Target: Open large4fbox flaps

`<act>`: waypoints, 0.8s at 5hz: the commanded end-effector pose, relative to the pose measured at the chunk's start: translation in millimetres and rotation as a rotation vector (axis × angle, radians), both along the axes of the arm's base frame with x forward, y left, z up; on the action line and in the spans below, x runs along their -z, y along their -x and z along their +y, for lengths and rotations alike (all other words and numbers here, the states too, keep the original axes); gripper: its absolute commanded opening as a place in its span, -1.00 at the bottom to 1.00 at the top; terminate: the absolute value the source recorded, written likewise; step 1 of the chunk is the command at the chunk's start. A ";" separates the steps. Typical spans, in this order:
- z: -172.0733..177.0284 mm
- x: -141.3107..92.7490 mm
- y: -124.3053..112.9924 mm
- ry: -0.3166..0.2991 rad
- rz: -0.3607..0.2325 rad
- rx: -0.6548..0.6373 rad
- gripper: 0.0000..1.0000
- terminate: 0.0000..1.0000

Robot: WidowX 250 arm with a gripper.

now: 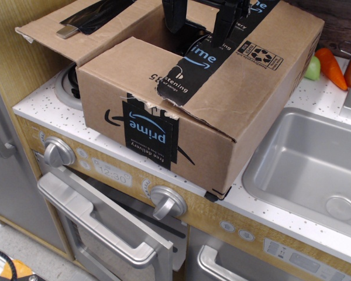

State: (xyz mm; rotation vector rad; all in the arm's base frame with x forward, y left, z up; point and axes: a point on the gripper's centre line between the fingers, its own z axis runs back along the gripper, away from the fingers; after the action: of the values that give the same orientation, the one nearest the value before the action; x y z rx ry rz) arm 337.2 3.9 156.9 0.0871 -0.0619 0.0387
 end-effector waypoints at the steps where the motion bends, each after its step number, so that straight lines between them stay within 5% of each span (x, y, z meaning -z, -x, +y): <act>1: 0.0 0.0 0.0 0.000 0.000 0.000 1.00 -1.00; 2: 12.2 -2.6 -4.2 -0.002 0.011 -0.052 1.00 -1.00; 4: 34.2 5.7 -3.5 0.149 0.039 -0.099 1.00 -1.00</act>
State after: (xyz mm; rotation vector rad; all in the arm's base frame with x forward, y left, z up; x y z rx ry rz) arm 338.6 33.0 132.9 -0.1167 0.0244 0.1629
